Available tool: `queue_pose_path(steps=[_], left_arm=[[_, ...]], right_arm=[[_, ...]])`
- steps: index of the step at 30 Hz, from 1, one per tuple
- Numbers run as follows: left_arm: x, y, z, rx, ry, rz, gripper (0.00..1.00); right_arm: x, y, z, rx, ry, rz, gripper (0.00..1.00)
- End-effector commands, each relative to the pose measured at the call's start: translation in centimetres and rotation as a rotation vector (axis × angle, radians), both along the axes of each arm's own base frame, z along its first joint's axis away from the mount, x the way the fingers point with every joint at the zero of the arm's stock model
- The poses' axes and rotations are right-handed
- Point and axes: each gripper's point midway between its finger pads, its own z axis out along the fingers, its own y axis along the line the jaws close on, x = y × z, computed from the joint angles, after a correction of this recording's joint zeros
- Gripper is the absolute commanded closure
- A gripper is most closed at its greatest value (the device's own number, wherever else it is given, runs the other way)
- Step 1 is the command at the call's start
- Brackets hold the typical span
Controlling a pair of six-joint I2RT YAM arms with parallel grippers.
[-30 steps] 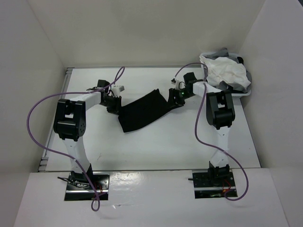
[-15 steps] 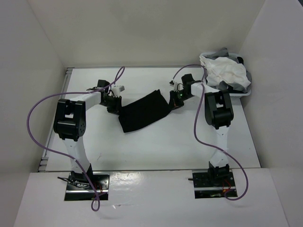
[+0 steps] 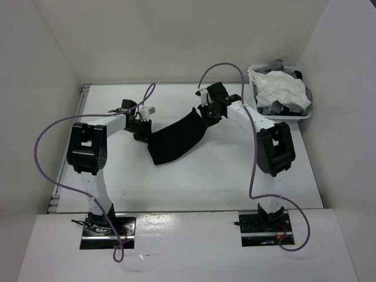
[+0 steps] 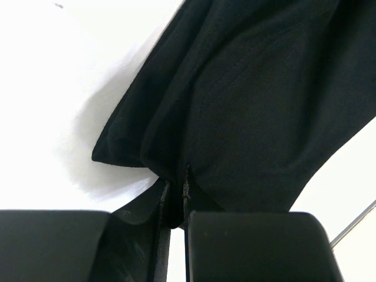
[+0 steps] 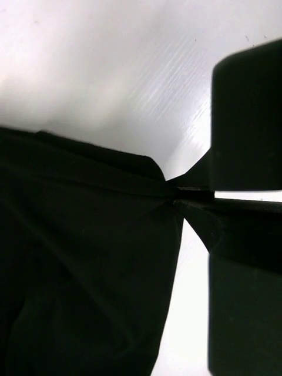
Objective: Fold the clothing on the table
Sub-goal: Fold the skirt
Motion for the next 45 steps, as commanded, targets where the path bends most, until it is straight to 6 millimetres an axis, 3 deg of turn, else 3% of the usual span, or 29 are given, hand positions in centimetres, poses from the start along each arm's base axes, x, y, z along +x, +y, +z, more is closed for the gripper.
queue_pose_path(steps=[1,10,24,32,39,43,45], left_arm=[[-0.5,-0.2,-0.6,-0.015,0.033,0.000,1.00],[-0.6,-0.1,-1.0,-0.014,0.042,0.000,1.00],[-0.6,-0.4,-0.8,-0.031,0.044,-0.007,1.00],[-0.6,-0.4,-0.8,-0.031,0.044,-0.007,1.00],[-0.7,-0.6,-0.7,-0.042,0.050,-0.003,1.00],[-0.6,-0.6,-0.3,-0.043,0.039,-0.003,1.00],[-0.6,-0.6,-0.3,-0.043,0.039,-0.003,1.00]], right_arm=[[-0.4,0.2,1.8,-0.083,-0.081,0.000,1.00],[-3.7,4.8,1.6,-0.200,-0.168,0.134,1.00],[-4.5,9.3,5.3,-0.210,-0.270,0.198,1.00],[-6.3,12.4,6.5,-0.192,-0.290,0.263,1.00],[-7.7,14.4,5.9,-0.200,-0.288,0.312,1.00],[-7.8,15.4,6.7,-0.176,-0.302,0.324,1.00],[-8.4,16.1,5.9,-0.183,-0.284,0.338,1.00]])
